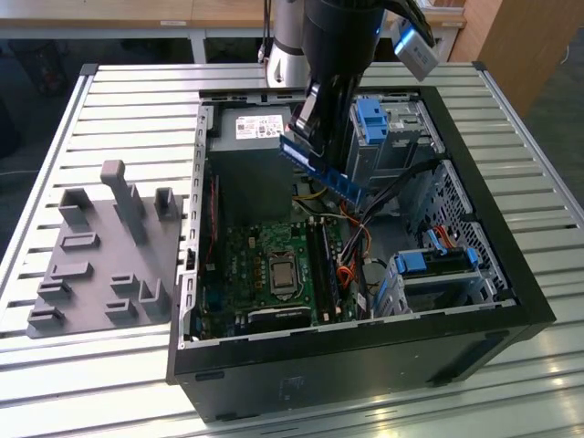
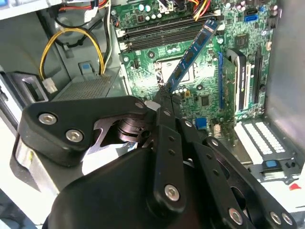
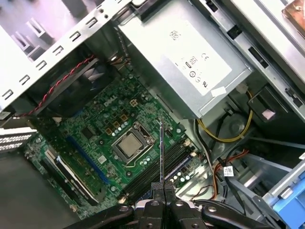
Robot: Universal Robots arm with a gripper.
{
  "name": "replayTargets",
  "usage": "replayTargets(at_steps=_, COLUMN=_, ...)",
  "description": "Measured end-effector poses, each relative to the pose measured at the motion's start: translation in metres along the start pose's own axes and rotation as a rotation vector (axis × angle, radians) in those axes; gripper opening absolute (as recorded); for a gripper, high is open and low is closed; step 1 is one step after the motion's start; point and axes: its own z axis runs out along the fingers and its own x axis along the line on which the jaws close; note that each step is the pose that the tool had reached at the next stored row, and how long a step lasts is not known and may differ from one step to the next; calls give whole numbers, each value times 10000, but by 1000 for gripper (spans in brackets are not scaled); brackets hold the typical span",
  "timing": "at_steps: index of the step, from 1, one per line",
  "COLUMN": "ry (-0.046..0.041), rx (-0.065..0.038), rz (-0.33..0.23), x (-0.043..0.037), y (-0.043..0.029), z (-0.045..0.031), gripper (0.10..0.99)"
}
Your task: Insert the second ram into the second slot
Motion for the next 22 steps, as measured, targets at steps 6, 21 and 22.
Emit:
replayTargets(at_steps=6, ry=-33, rx=9, rz=878, x=0, y=0, z=4, gripper=114)
replayTargets(at_steps=21, ry=-95, rx=43, rz=2920, x=0, y=-1, z=16, gripper=114)
replayTargets(at_steps=22, ry=-97, rx=48, rz=3056, x=0, y=-1, z=17, gripper=114)
